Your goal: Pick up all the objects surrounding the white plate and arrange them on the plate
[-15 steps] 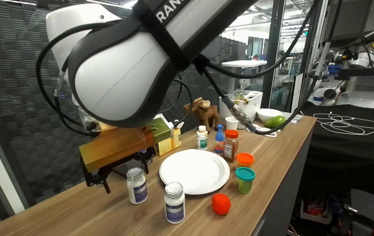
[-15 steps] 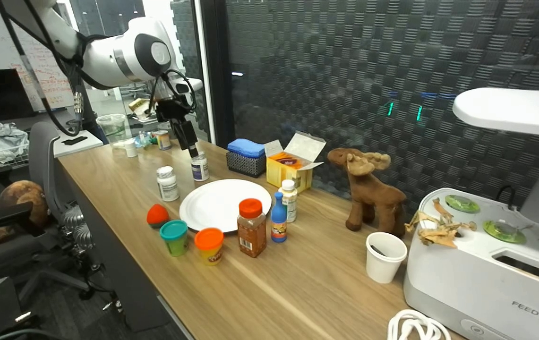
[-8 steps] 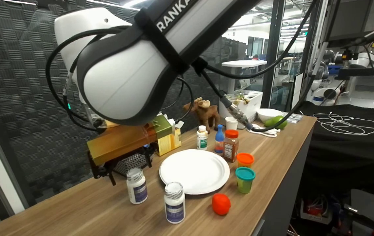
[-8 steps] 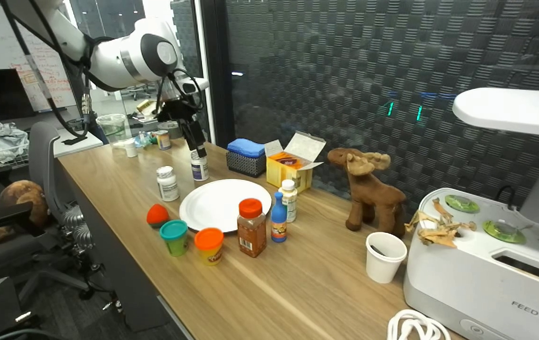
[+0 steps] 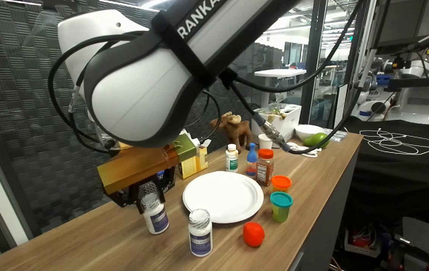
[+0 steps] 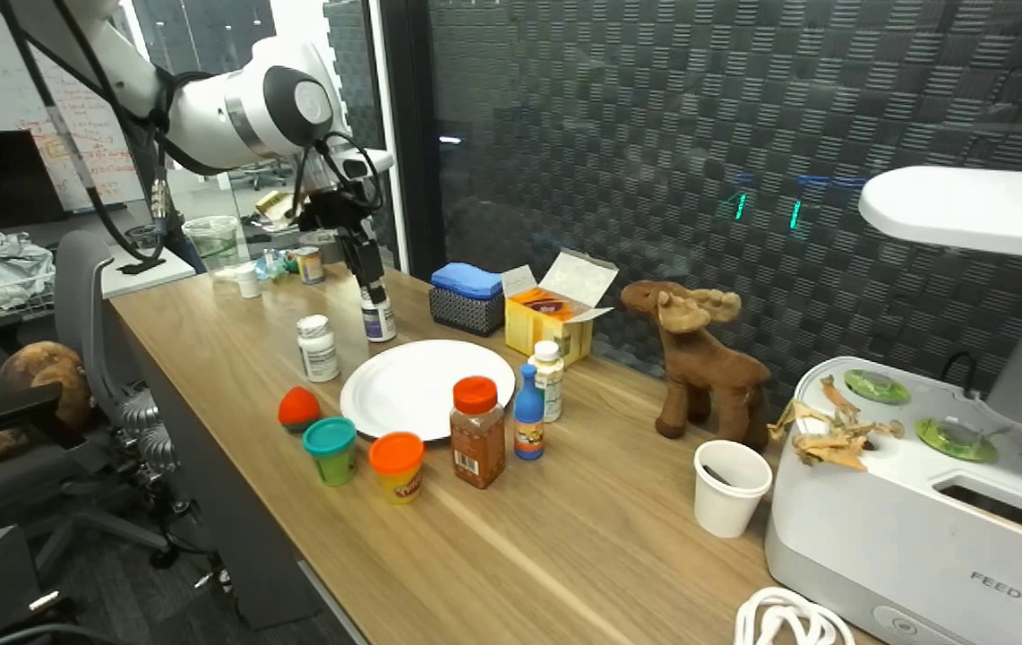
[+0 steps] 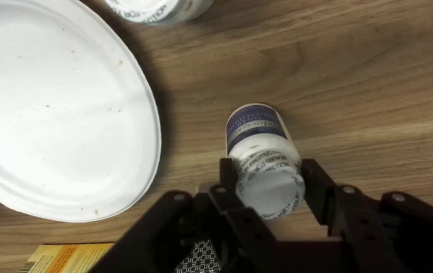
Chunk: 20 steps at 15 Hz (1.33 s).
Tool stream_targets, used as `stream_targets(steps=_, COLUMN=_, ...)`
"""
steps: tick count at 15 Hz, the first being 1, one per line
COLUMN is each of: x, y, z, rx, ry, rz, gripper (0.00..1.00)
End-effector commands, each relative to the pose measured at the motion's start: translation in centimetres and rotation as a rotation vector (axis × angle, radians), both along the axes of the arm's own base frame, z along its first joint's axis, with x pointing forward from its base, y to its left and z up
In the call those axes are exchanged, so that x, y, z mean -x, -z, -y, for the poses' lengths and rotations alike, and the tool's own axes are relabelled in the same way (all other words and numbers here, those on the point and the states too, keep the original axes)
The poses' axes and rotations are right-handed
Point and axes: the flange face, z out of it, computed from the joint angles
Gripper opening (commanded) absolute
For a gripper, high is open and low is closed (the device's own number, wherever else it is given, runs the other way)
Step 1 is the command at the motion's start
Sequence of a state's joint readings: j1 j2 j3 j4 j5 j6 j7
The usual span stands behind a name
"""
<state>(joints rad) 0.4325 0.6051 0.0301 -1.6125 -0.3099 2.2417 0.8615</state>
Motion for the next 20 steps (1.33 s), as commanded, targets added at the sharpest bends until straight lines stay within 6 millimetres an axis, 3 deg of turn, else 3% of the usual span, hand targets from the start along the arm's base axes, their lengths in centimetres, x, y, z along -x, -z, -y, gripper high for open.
stream_targets(steps=1, x=-0.4, y=-2.5, z=-0.3, rx=0.012, ry=0.013, rz=0.042, gripper=0.2)
stream_targets(steps=5, x=-1.7, y=-7.2, z=1.1, rx=-0.028, ry=0.082, rz=0.1, gripper=0.19)
stream_targets(steps=7, x=-2.6, y=-9.0, z=3.0, rx=-0.017, ry=0.132, rz=0.134, gripper=0.19)
stream_targets(steps=9, x=-3.0, y=-9.6, z=5.6, rx=0.008, ry=0.183, rz=0.131, gripper=0.19)
stream_targets(steps=11, x=-3.2, y=-8.9, z=8.3, rx=0.029, ry=0.229, rz=0.097, gripper=0.19)
stream_targets(steps=14, x=-3.5, y=-6.0, z=12.0, rx=0.051, ry=0.288, rz=0.058, gripper=0.19)
stream_targets(steps=20, x=-3.5, y=-2.1, z=16.3, rx=0.053, ry=0.396, rz=-0.018, gripper=0.19)
